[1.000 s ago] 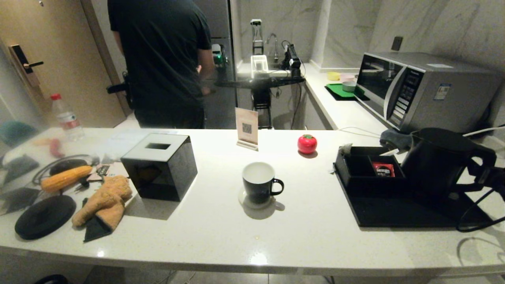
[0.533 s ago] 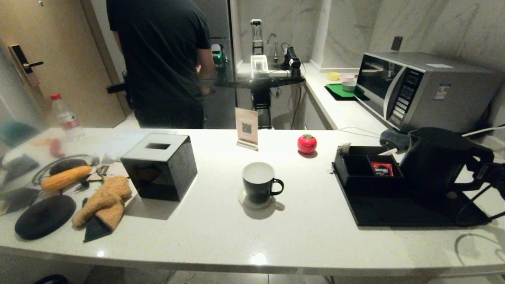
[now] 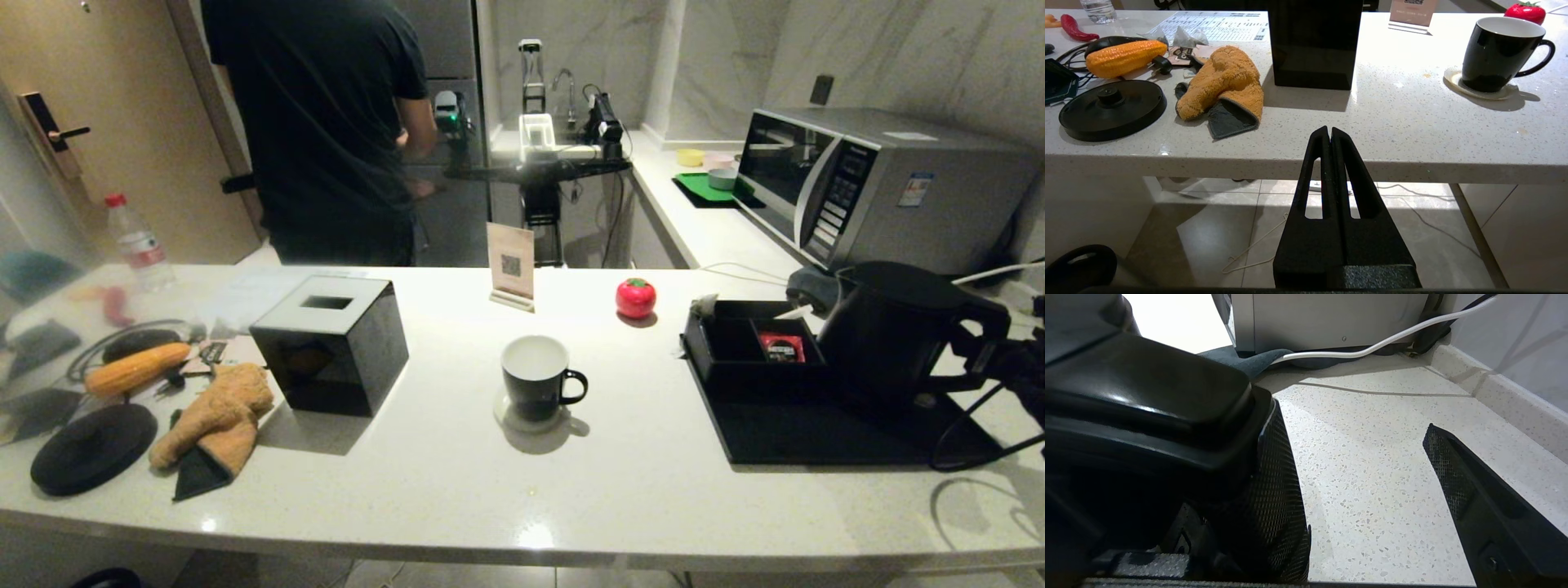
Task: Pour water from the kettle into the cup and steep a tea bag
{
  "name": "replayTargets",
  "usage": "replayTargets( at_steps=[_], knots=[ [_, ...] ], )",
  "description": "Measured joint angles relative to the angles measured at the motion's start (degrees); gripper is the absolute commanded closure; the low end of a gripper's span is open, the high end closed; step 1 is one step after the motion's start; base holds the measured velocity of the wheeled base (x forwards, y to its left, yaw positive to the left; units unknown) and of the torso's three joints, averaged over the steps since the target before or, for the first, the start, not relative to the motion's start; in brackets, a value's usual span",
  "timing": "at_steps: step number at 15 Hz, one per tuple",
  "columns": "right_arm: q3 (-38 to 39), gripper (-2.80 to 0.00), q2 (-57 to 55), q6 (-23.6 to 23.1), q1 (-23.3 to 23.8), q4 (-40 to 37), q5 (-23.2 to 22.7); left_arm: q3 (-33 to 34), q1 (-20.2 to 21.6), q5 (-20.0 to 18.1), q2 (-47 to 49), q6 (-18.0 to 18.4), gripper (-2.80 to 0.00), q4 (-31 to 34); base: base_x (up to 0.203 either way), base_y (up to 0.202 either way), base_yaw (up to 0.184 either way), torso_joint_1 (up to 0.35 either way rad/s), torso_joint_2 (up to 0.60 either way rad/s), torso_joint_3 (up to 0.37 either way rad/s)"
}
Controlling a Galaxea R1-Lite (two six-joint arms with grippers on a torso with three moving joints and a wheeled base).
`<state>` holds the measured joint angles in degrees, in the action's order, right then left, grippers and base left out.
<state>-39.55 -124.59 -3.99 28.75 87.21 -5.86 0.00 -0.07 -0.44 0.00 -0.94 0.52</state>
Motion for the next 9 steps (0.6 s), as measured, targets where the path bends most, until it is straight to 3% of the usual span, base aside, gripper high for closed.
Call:
replayTargets(
  at_steps=[1, 9],
  knots=[
    [0.0, 0.0, -0.09, 0.0, 0.0, 0.0, 0.02, 0.0, -0.02, 0.02, 0.0, 0.0, 0.0, 0.0, 0.0, 0.0, 0.0, 0.0, 0.0, 0.0],
    [0.28, 0.0, 0.04, -0.06, -0.64, -0.04, -0.04, 0.0, 0.0, 0.0, 0.0, 0.0, 0.0, -0.01, 0.0, 0.0, 0.0, 0.0, 0.0, 0.0]
  ],
)
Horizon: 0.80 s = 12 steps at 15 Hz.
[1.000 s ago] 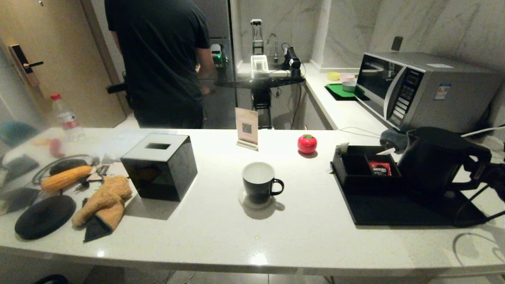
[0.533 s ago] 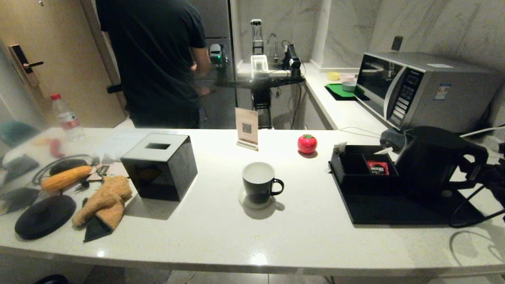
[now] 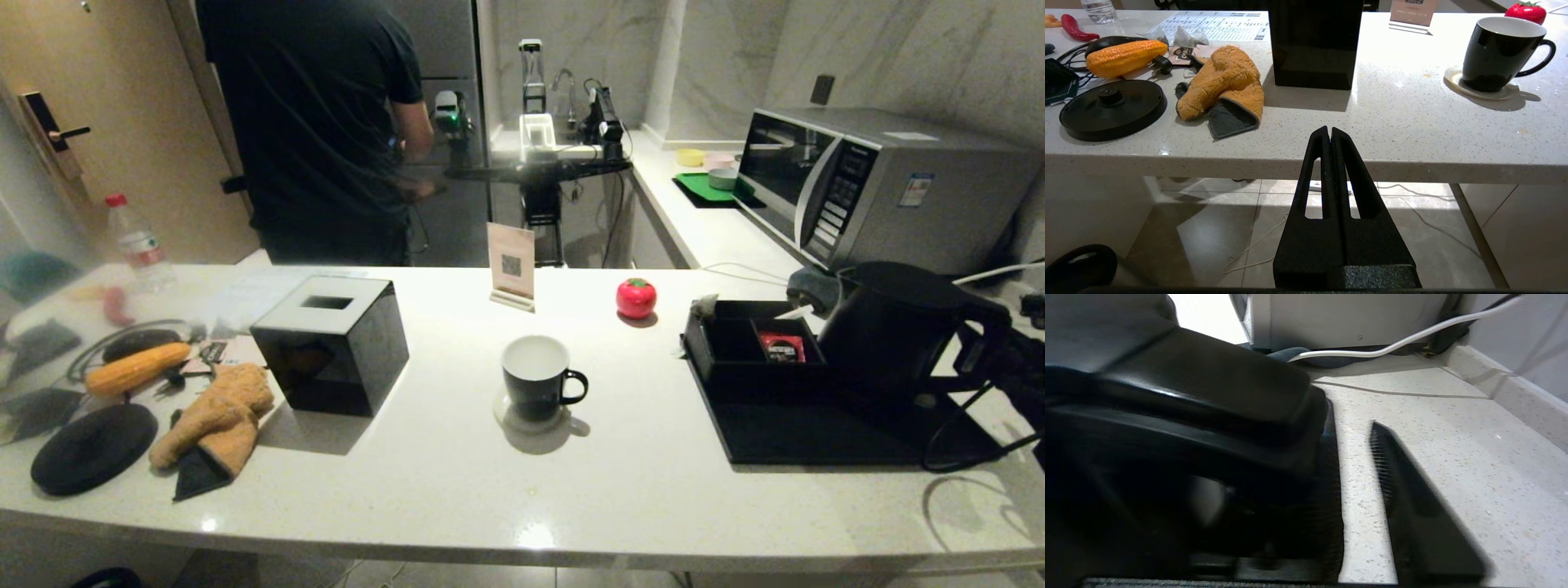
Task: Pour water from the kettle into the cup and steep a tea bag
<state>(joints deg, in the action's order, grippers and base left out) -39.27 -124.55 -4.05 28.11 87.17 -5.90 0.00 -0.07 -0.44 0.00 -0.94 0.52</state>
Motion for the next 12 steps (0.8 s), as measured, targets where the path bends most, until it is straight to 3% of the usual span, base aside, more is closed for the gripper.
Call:
replayTargets(
  at_steps=[12],
  knots=[
    [0.6, 0.0, 2.54, 0.41, -0.06, -0.14, 0.09, 0.0, 0.0, 0.02, 0.0, 0.01, 0.0, 0.01, 0.0, 0.0, 0.0, 0.002, 0.0, 0.0]
  ],
)
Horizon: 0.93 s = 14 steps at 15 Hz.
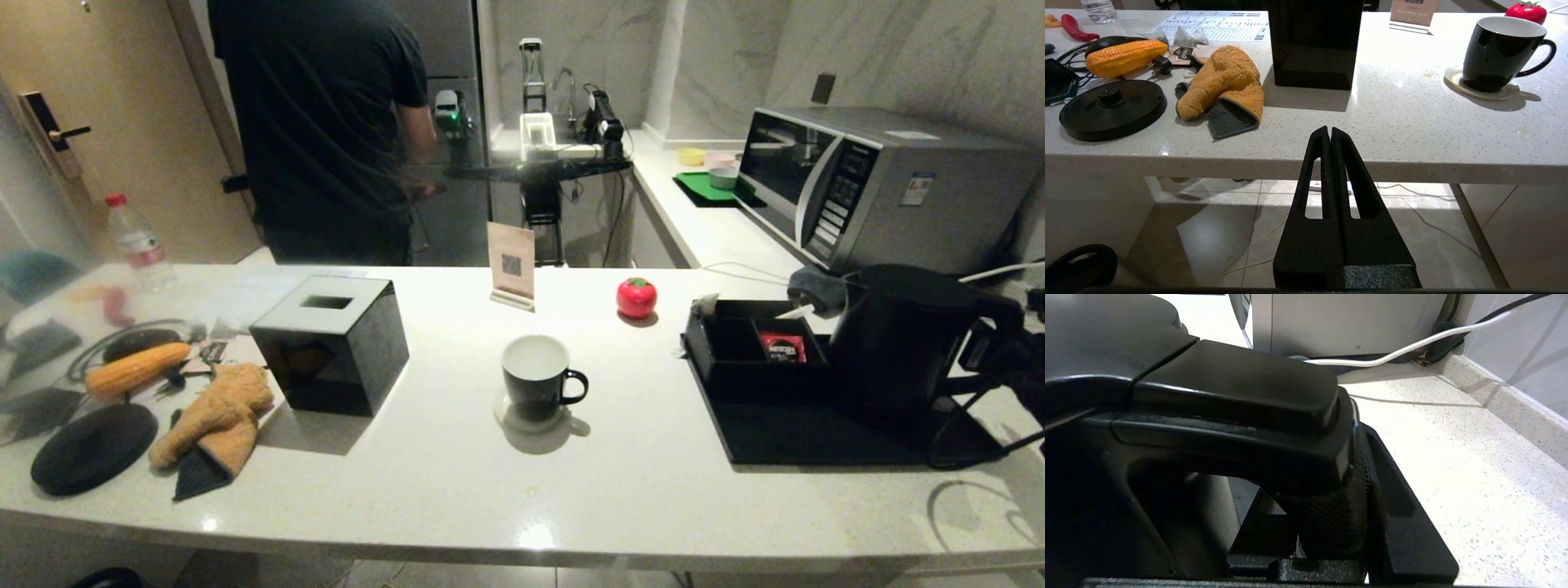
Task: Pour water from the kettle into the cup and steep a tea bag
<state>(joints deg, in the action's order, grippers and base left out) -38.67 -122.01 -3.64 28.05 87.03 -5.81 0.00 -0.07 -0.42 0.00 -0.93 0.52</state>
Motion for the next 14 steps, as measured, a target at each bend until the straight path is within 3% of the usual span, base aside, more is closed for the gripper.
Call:
replayTargets(
  at_steps=[4, 14],
  knots=[
    [0.57, 0.0, 1.13, 2.6, -0.02, -0.04, 0.12, 0.0, -0.02, 0.01, 0.0, 0.0, 0.0, 0.0, 0.0, 0.0, 0.0, 0.0, 0.0, 0.0],
    [1.33, 0.0, 2.87, 4.05, 0.09, 0.14, 0.66, -0.02, -0.02, -0.02, 0.0, -0.01, 0.0, 0.0, 0.0, 0.0, 0.0, 0.0, 0.0, 0.0]
  ],
)
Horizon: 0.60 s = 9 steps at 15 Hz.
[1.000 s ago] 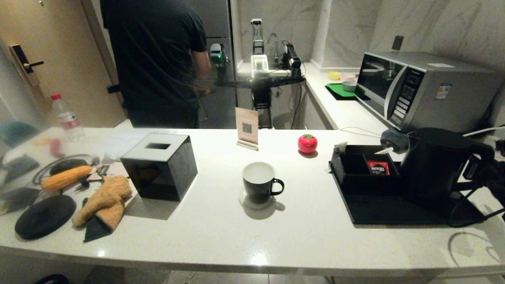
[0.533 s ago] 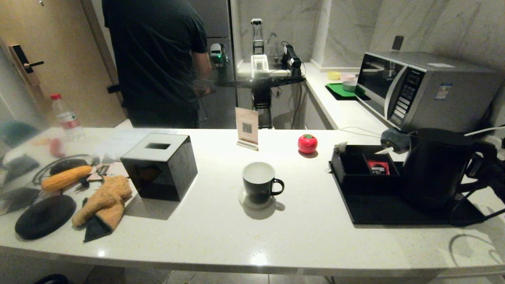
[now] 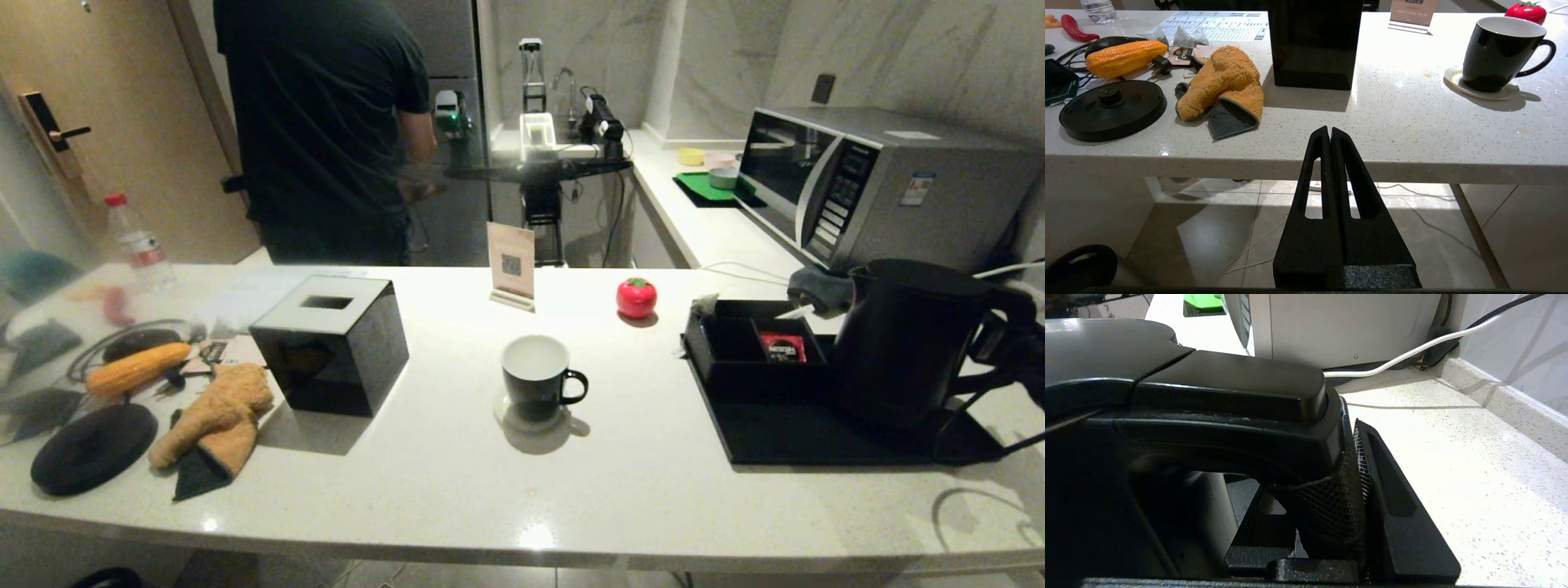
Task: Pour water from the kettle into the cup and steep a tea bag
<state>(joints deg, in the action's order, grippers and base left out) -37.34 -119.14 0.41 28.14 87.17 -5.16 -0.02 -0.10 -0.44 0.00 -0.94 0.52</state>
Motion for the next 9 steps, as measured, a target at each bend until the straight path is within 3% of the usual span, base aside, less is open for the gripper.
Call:
replayTargets(
  at_steps=[9],
  knots=[
    [-0.05, 0.0, 3.91, 2.58, 0.0, 0.0, 0.21, 0.0, 0.0, 0.0, 0.0, 0.0, 0.0, 0.0, 0.0, 0.0, 0.0, 0.0, 0.0, 0.0]
  ],
)
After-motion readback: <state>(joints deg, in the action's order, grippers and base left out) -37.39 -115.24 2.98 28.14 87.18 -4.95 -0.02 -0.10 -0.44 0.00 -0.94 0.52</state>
